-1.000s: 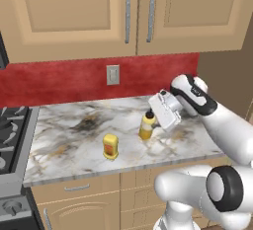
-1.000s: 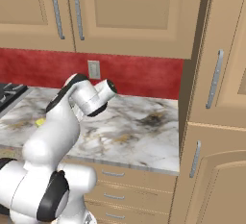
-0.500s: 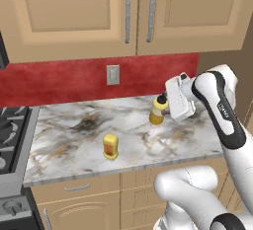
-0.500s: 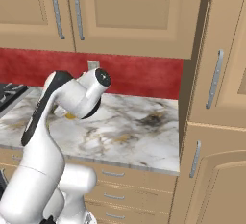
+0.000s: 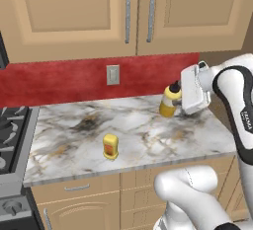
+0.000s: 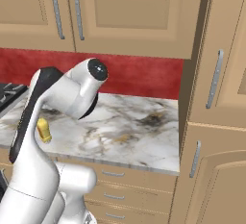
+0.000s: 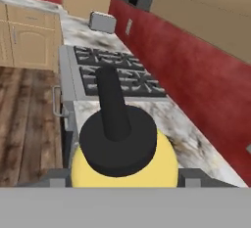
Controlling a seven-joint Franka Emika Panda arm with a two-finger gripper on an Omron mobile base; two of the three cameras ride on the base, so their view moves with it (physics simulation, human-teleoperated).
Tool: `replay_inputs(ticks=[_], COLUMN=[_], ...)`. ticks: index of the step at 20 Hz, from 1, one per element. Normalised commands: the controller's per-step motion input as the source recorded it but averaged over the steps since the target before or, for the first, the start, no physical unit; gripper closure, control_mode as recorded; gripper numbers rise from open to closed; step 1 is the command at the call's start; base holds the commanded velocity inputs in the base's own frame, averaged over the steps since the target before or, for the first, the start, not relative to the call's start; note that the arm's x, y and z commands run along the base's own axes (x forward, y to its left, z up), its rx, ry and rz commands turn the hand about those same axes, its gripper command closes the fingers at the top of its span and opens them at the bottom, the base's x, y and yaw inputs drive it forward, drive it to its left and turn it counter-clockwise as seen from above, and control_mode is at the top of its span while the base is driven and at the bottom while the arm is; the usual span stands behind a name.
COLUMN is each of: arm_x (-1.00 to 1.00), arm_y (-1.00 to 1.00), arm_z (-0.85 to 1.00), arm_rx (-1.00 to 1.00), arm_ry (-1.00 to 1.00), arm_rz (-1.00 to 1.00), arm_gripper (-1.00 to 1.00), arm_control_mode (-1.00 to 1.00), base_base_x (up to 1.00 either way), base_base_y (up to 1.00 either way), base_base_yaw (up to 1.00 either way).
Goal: Place the mustard and mustard from the counter to the top shelf of the fridge. If the existing items in the fridge are on the top shelf, move them to other shelves.
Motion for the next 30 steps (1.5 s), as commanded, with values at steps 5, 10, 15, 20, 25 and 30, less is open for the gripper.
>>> replay_inputs(ticks=[5, 10, 15, 20, 25, 30], arm_x=[-0.52, 0.00, 0.00, 0.00, 0.00, 0.00], arm_y=[-0.11, 0.00, 0.00, 0.00, 0.00, 0.00], arm_z=[0.00, 0.00, 0.00, 0.00, 0.00, 0.00], arm_rx=[0.04, 0.00, 0.00, 0.00, 0.00, 0.00], arm_ry=[-0.05, 0.00, 0.00, 0.00, 0.00, 0.00], arm_rz=[-0.04, 0.00, 0.00, 0.00, 0.00, 0.00], arm_gripper=[1.00, 1.00, 1.00, 1.00, 1.00, 1.00], arm_control_mode=[1.00, 1.00, 1.00, 1.00, 1.00, 1.00], base_base_x=[-0.40, -1.00, -0.49, 0.00, 0.00, 0.30], base_base_y=[-0.14, -0.25, -0.13, 0.00, 0.05, 0.54], base_base_yaw=[-0.03, -0.27, -0.74, -0.96, -1.00, -0.85])
